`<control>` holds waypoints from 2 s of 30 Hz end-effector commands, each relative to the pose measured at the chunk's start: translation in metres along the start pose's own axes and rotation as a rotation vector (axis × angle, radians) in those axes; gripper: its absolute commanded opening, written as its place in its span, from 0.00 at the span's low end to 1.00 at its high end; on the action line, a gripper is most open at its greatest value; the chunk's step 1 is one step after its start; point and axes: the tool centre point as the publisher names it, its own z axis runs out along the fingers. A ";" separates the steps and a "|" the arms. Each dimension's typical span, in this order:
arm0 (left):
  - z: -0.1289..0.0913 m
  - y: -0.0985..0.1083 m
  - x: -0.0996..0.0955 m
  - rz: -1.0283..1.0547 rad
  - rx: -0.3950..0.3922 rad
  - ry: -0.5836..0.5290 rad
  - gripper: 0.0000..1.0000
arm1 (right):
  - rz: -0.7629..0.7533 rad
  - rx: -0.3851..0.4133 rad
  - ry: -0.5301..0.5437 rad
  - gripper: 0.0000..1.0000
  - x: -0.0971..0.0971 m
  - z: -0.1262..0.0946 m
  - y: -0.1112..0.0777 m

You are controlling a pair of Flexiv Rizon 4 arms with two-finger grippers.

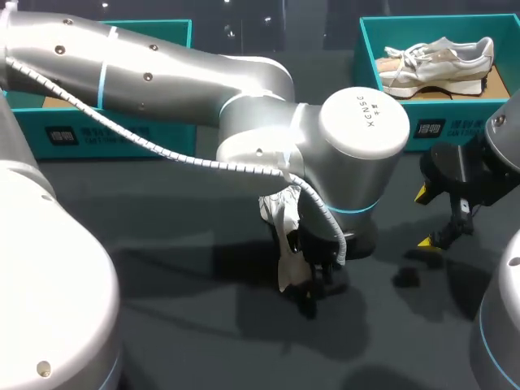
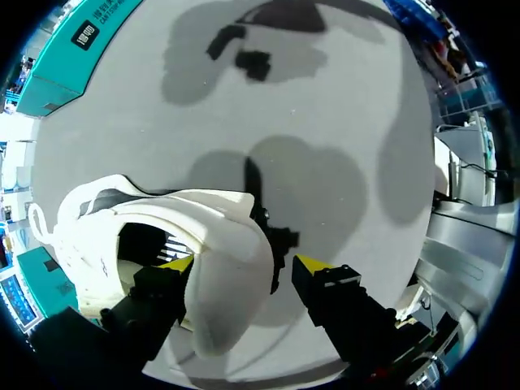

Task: Take the shoe out of the shoebox, open the shoe tongue, remove and reinsert the insole, then place the shoe into the shoebox

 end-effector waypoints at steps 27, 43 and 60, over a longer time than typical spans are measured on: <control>0.021 0.001 0.000 0.032 0.021 0.037 0.45 | 0.000 0.001 -0.001 1.00 0.001 0.000 0.000; 0.006 0.009 0.003 0.039 0.039 0.044 0.00 | 0.000 0.001 -0.001 1.00 0.001 0.000 0.000; -0.102 0.045 -0.052 0.065 0.016 0.071 0.00 | 0.000 0.001 -0.001 1.00 0.001 0.000 0.000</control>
